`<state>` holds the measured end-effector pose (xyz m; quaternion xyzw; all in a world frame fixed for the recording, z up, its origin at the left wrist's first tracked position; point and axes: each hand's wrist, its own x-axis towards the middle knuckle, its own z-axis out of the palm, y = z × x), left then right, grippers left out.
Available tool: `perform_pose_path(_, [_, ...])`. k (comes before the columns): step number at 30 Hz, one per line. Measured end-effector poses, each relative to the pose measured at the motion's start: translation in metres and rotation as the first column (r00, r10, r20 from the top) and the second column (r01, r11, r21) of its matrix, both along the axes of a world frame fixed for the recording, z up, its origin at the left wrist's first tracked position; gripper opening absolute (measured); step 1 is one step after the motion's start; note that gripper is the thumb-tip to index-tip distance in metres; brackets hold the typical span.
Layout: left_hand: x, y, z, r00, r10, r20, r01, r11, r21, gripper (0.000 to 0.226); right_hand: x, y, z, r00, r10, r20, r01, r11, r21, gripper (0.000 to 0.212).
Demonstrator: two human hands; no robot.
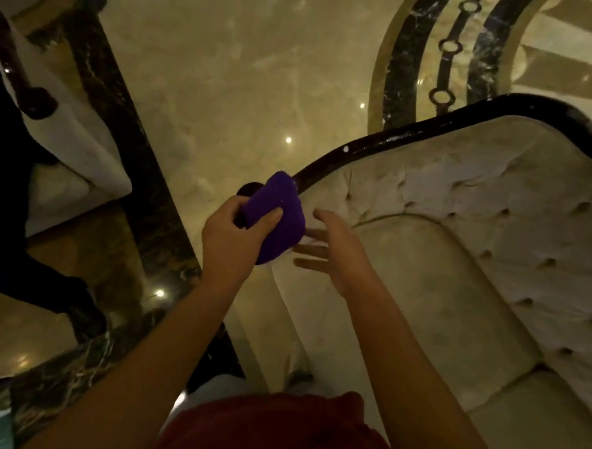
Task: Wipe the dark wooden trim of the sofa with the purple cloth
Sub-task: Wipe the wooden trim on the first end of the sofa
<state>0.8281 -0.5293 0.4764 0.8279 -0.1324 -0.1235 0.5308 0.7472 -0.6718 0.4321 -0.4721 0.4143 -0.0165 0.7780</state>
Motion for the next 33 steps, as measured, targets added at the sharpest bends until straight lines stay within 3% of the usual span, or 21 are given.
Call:
perform_pose_path(4, [0.012,-0.015,-0.014,0.989,-0.138,-0.048,0.139,0.990,0.020,0.013,0.035,0.009,0.000,0.994,-0.011,0.107,-0.003,0.992,0.125,0.065])
perform_pose_path(6, [0.018,-0.019,-0.023,0.983,-0.174,-0.065,0.175,0.985,0.007,0.009,0.052,0.005,-0.001,0.993,-0.057,0.107,0.039,0.987,0.158,0.061])
perform_pose_path(10, [0.042,-0.019,-0.035,0.963,-0.252,-0.092,0.256,0.966,0.027,0.005,0.074,-0.007,-0.018,0.995,-0.100,0.005,0.099,0.991,0.084,0.033])
perform_pose_path(14, [0.080,-0.009,-0.057,0.975,-0.141,-0.170,0.145,0.989,0.009,0.022,0.093,-0.025,-0.035,0.977,-0.200,-0.068,0.202,0.979,0.015,0.024])
perform_pose_path(17, [0.130,0.005,-0.084,0.965,-0.072,-0.251,0.098,0.991,0.091,0.033,0.112,-0.040,-0.042,0.957,-0.272,-0.099,0.272,0.962,-0.022,0.031])
perform_pose_path(21, [0.207,0.021,-0.130,0.901,0.013,-0.433,0.079,0.978,0.194,0.035,0.150,-0.038,-0.060,0.964,-0.179,-0.196,0.125,0.958,-0.258,0.019])
perform_pose_path(23, [0.243,0.023,-0.162,0.841,0.048,-0.538,0.118,0.956,0.269,0.041,0.179,-0.028,-0.080,0.960,-0.064,-0.274,-0.068,0.891,-0.449,0.026])
perform_pose_path(26, [0.269,0.019,-0.187,0.757,0.009,-0.653,0.254,0.917,0.308,0.056,0.203,-0.014,-0.092,0.955,-0.007,-0.295,-0.195,0.736,-0.649,0.046])
perform_pose_path(29, [0.290,0.000,-0.213,0.664,0.039,-0.747,0.309,0.895,0.321,0.069,0.229,-0.010,-0.121,0.959,-0.063,-0.276,-0.172,0.647,-0.743,0.061])
perform_pose_path(31, [0.294,-0.006,-0.238,0.586,0.115,-0.802,0.263,0.909,0.322,0.072,0.245,-0.004,-0.151,0.956,-0.041,-0.291,-0.208,0.603,-0.770,0.072])
perform_pose_path(33, [0.291,-0.022,-0.244,0.535,0.095,-0.840,0.258,0.928,0.269,0.070,0.257,-0.007,-0.162,0.951,-0.004,-0.308,-0.257,0.542,-0.800,0.071])
